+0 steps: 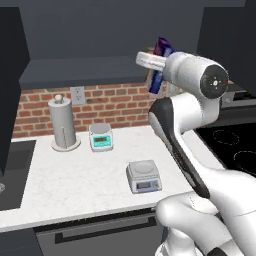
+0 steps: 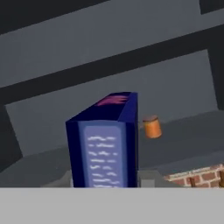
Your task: Pick the cereal and place it on the digital scale for weighing, and close the cabinet.
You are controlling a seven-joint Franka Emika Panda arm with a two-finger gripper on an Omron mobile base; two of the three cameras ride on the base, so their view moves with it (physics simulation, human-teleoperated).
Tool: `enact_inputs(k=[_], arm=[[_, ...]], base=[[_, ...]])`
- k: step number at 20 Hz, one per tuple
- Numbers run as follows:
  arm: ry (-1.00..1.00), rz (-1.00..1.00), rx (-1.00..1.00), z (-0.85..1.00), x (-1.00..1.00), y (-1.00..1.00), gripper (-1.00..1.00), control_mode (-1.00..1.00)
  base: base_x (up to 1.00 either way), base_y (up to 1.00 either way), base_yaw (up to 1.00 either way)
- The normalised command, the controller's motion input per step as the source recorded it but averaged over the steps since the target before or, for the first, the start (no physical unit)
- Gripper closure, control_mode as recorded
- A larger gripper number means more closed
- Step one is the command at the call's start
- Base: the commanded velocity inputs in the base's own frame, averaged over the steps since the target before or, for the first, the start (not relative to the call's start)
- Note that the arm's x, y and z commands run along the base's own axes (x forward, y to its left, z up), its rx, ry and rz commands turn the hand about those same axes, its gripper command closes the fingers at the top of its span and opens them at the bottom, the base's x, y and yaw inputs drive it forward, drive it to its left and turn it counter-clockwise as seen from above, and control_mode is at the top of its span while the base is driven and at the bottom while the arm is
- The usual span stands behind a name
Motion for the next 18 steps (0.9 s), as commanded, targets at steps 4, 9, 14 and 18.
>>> enact_inputs(k=[4,9,14,18], arm=[[0.00,0.39,-0.17,-0.25,-1.00,-0.04,1.00,-1.00],[0.02,0.44,-0.25,-0.51,-0.92,0.00,1.00,-1.00],[0.07,0.49,-0.28,-0.60,-0.56,0.09,1.00,-1.00],[0.00,0.38,-0.15,-0.62,-0.14,0.24,1.00,-1.00]], base=[[0.00,0.00,0.00],[0.00,0.00,0.00],[0.00,0.00,0.00],[0.00,0.00,0.00]])
